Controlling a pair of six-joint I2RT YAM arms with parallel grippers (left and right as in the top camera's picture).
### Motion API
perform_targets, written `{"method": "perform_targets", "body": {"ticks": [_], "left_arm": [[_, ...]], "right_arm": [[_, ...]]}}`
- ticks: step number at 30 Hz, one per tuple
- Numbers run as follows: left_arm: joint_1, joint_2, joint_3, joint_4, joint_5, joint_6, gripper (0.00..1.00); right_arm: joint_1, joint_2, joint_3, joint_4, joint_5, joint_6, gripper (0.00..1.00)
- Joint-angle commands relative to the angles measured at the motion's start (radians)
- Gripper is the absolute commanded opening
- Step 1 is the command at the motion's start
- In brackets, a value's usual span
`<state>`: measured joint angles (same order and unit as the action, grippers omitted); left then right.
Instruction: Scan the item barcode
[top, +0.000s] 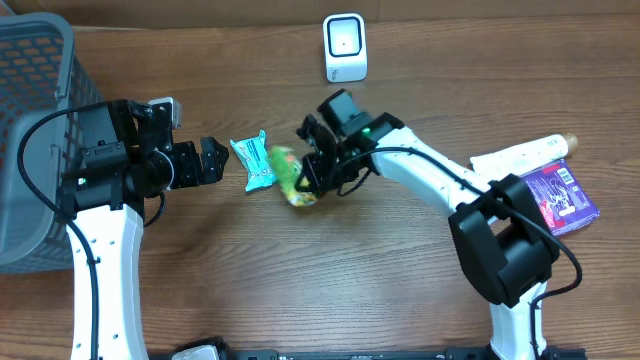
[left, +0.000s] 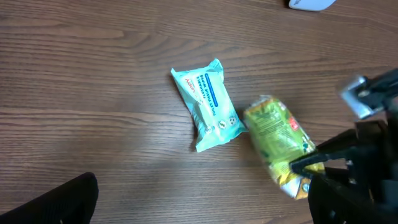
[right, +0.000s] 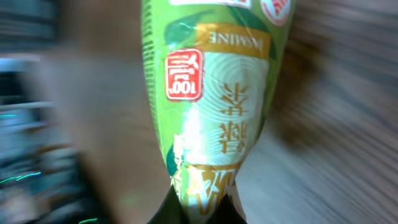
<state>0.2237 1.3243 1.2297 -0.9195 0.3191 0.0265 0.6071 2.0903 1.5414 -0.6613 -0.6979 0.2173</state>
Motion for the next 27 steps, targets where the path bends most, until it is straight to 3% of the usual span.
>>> {"method": "perform_targets", "body": {"ticks": [1,6,10,11,16,17,22,27], "left_arm": [[-0.002,-0.009,0.014,0.001,0.011,0.011,1.00],[-0.002,-0.009,0.014,0.001,0.011,0.011,1.00],[-0.002,-0.009,0.014,0.001,0.011,0.012,1.00],[-0.002,-0.009,0.014,0.001,0.011,0.012,1.00],[-0.002,-0.009,0.014,0.001,0.011,0.011,1.00],[-0.002,-0.009,0.014,0.001,0.011,0.012,1.00],[-0.002,-0.009,0.014,0.001,0.011,0.011,1.00],[-0.002,-0.009,0.014,0.001,0.011,0.011,1.00]], "right_arm": [[-0.077,-0.014,-0.096,0.097,-0.328,0.102,0.04],[-0.132,-0.014,-0.269,0.288,-0.286,0.291,0.04],[-0.164,-0.014,-0.327,0.334,-0.254,0.314,0.04],[-0.168,-0.014,-0.327,0.329,-0.244,0.313,0.09],[-0.173,-0.032,-0.294,0.263,-0.150,0.208,0.78],[-0.174,-0.043,-0.279,0.221,-0.099,0.180,1.00],[-0.170,-0.126,-0.156,-0.055,0.225,0.051,1.00],[-0.140,-0.182,-0.056,-0.195,0.375,-0.053,1.00]]}}
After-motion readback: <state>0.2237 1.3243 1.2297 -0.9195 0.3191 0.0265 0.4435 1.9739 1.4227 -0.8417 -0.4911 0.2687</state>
